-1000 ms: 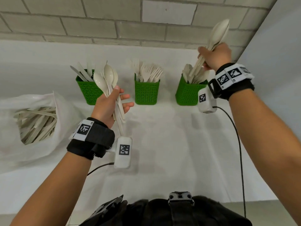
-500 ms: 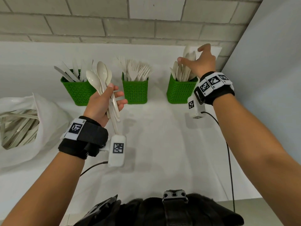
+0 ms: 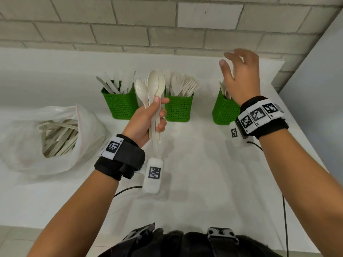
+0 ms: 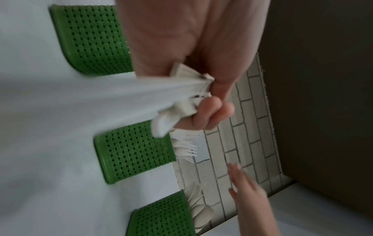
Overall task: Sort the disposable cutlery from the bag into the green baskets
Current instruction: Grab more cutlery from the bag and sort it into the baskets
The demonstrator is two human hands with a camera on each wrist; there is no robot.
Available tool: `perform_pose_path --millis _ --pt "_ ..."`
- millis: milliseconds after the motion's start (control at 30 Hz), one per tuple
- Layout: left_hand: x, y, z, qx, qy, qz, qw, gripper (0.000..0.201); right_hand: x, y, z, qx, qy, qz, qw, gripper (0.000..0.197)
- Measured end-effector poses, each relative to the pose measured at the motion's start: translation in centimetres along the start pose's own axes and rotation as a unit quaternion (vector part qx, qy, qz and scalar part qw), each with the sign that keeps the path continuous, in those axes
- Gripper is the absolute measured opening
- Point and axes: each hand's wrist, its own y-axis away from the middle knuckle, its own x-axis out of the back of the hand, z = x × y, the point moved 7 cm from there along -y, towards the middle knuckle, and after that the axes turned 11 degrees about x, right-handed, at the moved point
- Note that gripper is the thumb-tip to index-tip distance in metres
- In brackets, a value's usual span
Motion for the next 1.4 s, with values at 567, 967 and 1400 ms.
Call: perform_pose_path --millis 567,967,1400 --pt "4.9 3.1 1.7 0.013 -0.090 0.007 0.996 0.031 -9.6 2.1 -17.4 -0.229 -0.507 -0.237 0.796 0.026" --pt "9.1 3.7 1.9 0.010 -0.119 -0.032 0.992 0.019 -10.2 -1.0 -20.2 -0.327 -0.683 -0.006 0.653 0.021" --pt "10.9 5.2 2.6 0.002 -0.094 -0.090 0.992 0.029 -10.7 -2.0 -19.5 -0.365 -0.683 0.086 0.626 0.025"
